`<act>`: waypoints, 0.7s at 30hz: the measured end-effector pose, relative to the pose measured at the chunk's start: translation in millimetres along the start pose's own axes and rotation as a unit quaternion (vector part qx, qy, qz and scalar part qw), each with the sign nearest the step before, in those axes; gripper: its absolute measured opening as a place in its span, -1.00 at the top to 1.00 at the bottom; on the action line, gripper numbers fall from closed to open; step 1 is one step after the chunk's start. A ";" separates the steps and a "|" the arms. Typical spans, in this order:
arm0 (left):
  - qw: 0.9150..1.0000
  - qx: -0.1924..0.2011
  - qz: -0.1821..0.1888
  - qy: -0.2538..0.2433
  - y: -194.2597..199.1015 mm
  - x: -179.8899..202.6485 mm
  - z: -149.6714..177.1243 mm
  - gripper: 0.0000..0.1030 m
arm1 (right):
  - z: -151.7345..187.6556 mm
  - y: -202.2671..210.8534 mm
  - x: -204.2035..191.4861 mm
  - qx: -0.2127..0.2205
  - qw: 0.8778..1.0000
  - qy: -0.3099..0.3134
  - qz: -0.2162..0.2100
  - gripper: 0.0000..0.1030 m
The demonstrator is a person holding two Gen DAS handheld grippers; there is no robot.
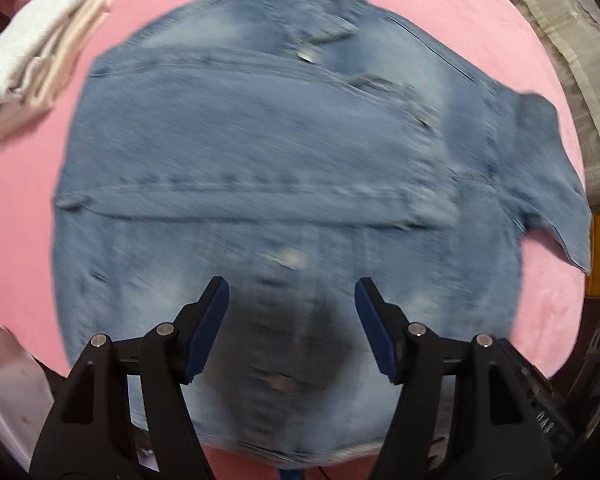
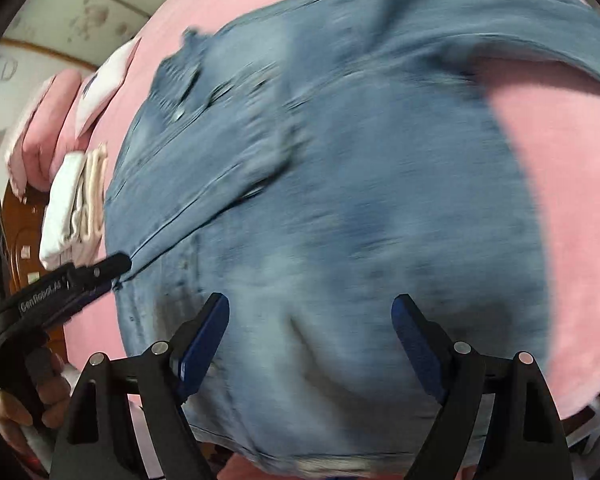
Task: Fold large clothes
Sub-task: 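Move the right tool to the cuff of the other sleeve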
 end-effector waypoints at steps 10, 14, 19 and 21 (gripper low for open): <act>0.997 -0.011 0.011 -0.077 -0.3 120.3 29.5 -0.22 | -35.9 77.6 174.0 0.054 0.993 -0.102 0.028 -0.66; 0.995 -0.015 0.012 -0.101 -3.0 150.9 34.0 -0.22 | -53.0 104.6 241.3 0.083 0.982 -0.168 0.031 -0.66; 0.993 -0.020 -0.001 -0.116 -11.5 176.0 33.2 -0.22 | -75.0 137.3 318.0 0.129 0.958 -0.255 0.022 -0.66; 0.993 -0.023 -0.004 -0.118 -15.8 181.9 32.0 -0.22 | -83.0 147.6 339.1 0.147 0.949 -0.278 0.019 -0.66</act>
Point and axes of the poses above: each gripper's, at about its wrist camera, not at the fingertips, and y roughly against the way its jaws point, x to its right, z to its underside, the point moved 10 cm from there along -y, roughly the way its jaws point, and after that the axes turned 3 degrees about y, right-handed, at the moved point
